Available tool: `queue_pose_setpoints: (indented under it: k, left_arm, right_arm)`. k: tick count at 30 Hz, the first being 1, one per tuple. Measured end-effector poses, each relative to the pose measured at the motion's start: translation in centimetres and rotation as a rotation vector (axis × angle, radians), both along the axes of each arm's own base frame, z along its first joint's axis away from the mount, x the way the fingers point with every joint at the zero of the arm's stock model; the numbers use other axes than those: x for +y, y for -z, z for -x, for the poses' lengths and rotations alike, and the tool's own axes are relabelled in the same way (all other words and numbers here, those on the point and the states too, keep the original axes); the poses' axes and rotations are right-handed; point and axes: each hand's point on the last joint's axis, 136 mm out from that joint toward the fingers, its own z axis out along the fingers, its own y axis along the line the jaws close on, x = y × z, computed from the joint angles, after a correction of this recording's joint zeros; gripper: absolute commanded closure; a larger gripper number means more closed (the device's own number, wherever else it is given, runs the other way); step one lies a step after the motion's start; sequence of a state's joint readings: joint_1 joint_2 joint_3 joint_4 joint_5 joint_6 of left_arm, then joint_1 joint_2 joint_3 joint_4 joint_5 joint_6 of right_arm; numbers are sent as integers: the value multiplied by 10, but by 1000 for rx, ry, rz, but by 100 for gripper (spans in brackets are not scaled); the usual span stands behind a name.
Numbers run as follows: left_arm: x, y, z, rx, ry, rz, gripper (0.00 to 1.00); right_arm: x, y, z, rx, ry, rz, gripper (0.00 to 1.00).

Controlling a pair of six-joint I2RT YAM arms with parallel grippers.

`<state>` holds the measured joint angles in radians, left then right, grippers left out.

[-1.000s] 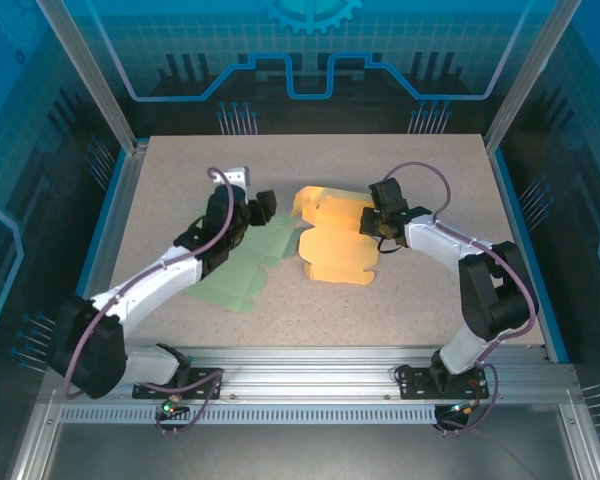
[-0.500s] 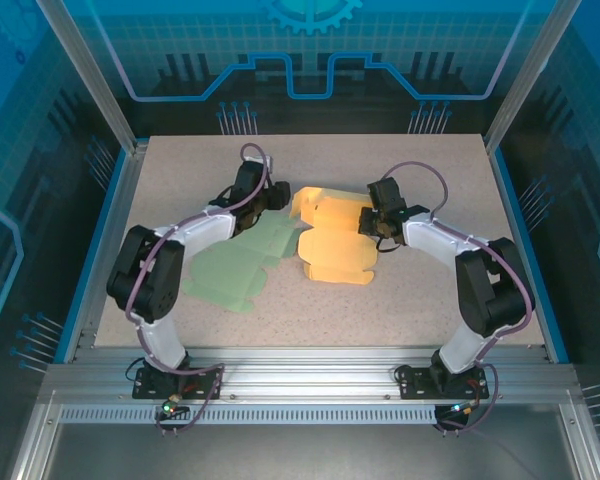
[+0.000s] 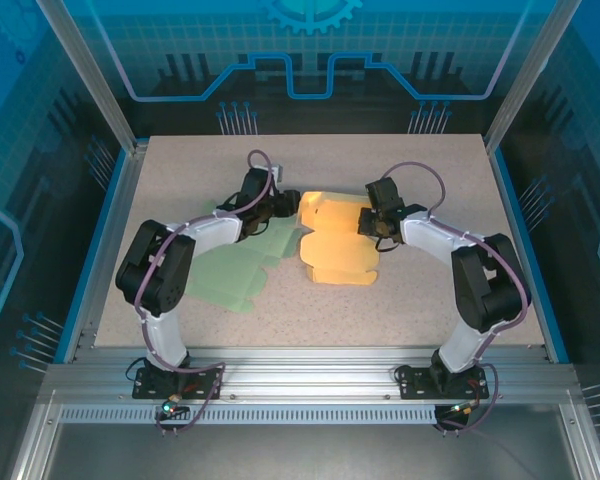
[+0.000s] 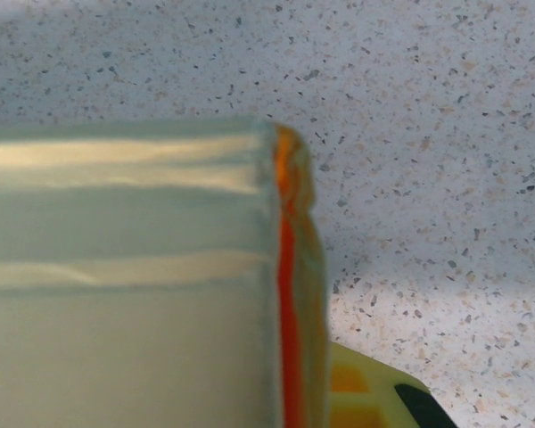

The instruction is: Fold the paper box

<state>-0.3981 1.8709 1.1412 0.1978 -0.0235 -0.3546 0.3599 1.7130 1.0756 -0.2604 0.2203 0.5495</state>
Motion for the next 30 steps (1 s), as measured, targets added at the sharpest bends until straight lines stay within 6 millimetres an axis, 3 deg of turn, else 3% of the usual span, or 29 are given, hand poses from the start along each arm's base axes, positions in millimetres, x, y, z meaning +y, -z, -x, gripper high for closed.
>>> queue_pose_setpoints:
  k: [5, 17, 25, 30]
  left_arm:
    - [-6, 15, 13, 39, 5, 37, 43]
    - [-17, 26, 27, 71, 1, 113, 48]
    - [-45, 24, 44, 92, 77, 206, 50]
    - [-52, 22, 51, 98, 104, 249, 50]
  right_arm:
    - [-3, 8, 4, 27, 3, 17, 100]
    - [-5, 17, 6, 55, 8, 34, 100]
    - [-1, 17, 2, 50, 2, 24, 100]
    - [0, 16, 1, 45, 1, 19, 100]
